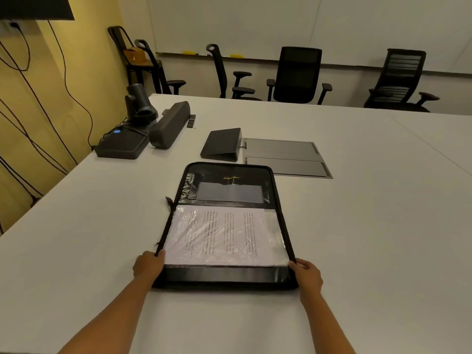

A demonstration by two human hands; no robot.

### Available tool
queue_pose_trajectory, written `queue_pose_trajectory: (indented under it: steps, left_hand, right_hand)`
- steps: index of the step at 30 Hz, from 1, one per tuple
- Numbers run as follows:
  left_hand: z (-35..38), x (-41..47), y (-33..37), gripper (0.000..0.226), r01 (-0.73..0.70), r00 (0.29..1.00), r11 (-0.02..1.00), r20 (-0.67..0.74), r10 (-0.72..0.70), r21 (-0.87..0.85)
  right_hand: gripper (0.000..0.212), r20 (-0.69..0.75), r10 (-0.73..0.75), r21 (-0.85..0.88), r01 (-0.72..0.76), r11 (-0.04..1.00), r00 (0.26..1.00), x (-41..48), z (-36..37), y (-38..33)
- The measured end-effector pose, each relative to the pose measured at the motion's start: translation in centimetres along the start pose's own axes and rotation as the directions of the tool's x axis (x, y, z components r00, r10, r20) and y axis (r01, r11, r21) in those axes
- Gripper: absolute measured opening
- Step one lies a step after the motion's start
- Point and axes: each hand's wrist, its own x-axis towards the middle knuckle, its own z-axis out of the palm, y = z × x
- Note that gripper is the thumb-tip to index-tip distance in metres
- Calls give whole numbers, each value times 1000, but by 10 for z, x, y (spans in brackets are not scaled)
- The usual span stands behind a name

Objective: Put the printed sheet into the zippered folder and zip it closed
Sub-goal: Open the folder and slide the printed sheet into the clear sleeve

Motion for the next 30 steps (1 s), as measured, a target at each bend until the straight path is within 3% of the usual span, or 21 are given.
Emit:
queue_pose_trajectory:
  steps: [3,8,14,20,22,24,27,30]
  left_hand:
    - [16,-17,3,53,68,998,983,-1,-69,-172]
    - [47,-54,22,56,196,979,878,33,-201,-437]
    - [79,-97,52,51,299,951,715,141,-274,-632]
    - [85,-94,51,47,283,959,686,182,-217,-671]
    - [77,-79,53,44,243,969,700,131,-210,-671]
    - [66,-62,56,41,168,975,753,-8,-224,-636]
    - [50,-38,56,39,31,967,874,-207,-150,-485]
    - [39,-19,49,42,-56,957,959,-287,-27,-279]
  right_hand:
    - [45,44,40,311,-52,949,998,1,0,-12]
    - [59,116,40,632,-105,768,992,-10,18,-27]
    - [58,246,52,600,-194,776,968,-41,59,-15]
    - [51,320,30,559,-214,801,947,-40,46,-10]
    - [45,348,-17,537,-184,823,937,-33,31,-10]
    - [37,381,-51,507,-162,847,923,-24,13,-9]
    - [31,415,-58,427,-138,894,908,-6,-18,-10]
    - [38,467,-46,279,-98,955,883,9,-41,-20]
